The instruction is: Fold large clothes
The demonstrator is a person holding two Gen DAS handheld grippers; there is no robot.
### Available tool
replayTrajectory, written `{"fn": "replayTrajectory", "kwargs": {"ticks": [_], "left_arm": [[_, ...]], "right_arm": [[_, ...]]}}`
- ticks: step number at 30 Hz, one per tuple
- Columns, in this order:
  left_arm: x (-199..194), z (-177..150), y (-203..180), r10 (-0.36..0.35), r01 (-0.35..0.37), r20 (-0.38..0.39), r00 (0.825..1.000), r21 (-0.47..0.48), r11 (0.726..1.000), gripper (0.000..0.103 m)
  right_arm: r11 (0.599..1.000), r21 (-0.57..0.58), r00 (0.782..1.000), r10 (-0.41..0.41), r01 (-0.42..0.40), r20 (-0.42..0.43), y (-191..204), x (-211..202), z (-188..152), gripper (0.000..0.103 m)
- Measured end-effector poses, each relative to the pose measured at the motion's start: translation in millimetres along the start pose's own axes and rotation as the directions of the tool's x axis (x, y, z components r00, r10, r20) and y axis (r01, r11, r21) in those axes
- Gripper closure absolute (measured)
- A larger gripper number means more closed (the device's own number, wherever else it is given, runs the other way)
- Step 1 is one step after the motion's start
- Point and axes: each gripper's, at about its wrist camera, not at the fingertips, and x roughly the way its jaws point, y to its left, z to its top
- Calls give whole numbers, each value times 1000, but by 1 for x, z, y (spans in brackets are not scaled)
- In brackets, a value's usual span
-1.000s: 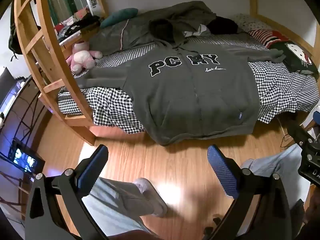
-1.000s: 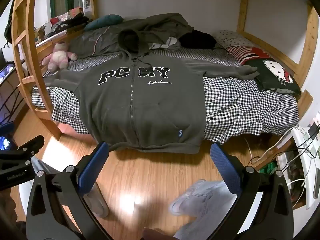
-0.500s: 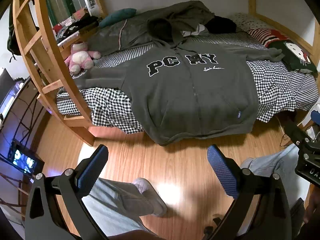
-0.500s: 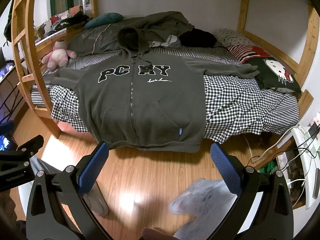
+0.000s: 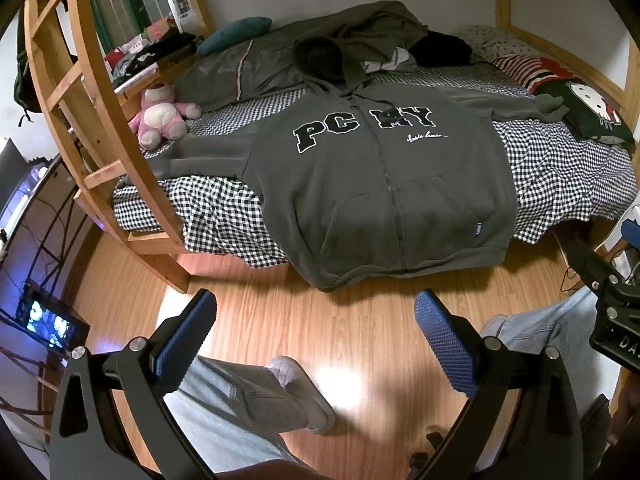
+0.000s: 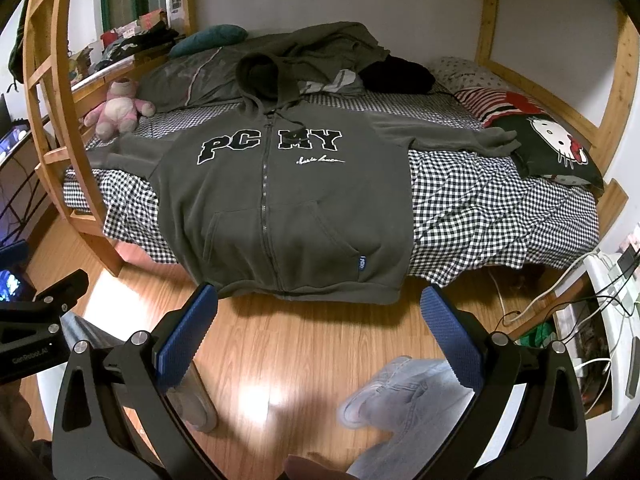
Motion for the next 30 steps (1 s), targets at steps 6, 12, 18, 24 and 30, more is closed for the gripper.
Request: {"fn": "replayTrajectory", "kwargs": {"ticks": [6,12,18,24,30], "left_arm": [[0,0,0,3,-3,-3,1000,-2,1000,6],[1,1,0,0,0,-7,1000,1,1000,6],[2,2,-1,1,-1,-8,1000,5,1000,6],[2,2,-2,1,-1,-10,1000,9,1000,6],[2,2,-2,1,-1,-12,1000,8,1000,6]], "right_arm": [[1000,0,1000,-1,1,0,0,0,0,3],[1000,-1,1000,3,-3,-2,0,0,0,3],[1000,3,1000,2,-2,-6,2,0,0,3],[1000,0,1000,6,-6,-6,1,2,0,3],[1000,-1,1000,6,-6,-6,1,1,0,3]]}}
